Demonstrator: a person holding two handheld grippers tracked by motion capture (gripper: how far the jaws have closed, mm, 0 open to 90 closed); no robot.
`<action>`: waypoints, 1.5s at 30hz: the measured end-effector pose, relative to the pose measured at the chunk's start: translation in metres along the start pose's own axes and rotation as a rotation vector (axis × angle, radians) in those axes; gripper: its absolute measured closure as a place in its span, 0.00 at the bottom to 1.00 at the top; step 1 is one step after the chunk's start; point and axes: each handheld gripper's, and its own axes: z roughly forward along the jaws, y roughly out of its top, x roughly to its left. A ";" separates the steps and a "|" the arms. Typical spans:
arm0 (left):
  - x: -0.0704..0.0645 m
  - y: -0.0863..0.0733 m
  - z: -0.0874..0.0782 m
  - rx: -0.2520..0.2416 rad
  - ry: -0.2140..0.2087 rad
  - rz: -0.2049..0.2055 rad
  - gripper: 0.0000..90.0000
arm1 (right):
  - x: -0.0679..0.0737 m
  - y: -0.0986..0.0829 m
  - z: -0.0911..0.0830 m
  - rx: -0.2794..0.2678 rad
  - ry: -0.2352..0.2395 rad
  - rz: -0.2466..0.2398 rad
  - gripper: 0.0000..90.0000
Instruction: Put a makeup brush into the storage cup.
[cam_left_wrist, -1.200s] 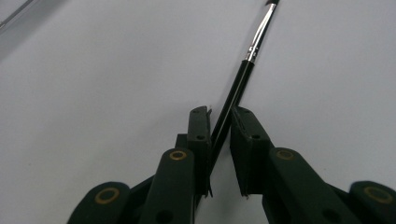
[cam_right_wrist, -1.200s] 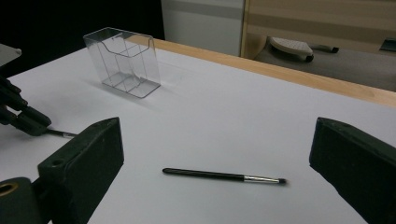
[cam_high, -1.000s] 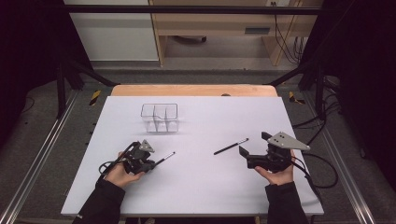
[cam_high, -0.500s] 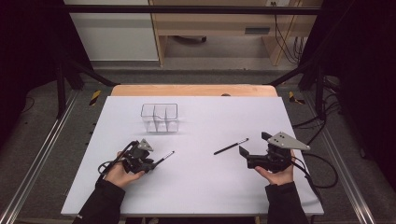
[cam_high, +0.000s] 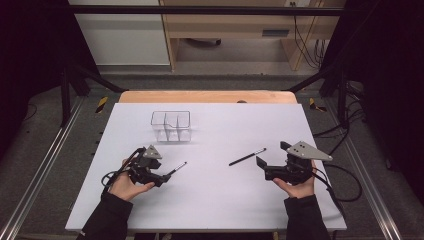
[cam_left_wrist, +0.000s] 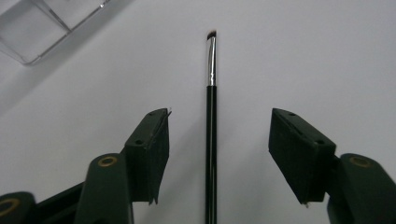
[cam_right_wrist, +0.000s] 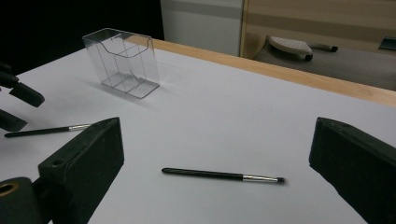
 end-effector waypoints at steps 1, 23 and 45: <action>-0.002 0.002 -0.002 -0.009 -0.003 0.002 0.36 | 0.000 0.000 -0.001 -0.002 -0.001 0.002 0.04; 0.002 0.026 0.010 0.124 -0.002 0.057 0.34 | -0.001 0.001 -0.002 -0.002 -0.004 0.006 0.04; 0.007 0.031 0.041 0.238 -0.016 0.053 0.61 | -0.001 0.001 -0.001 0.006 0.001 0.005 0.04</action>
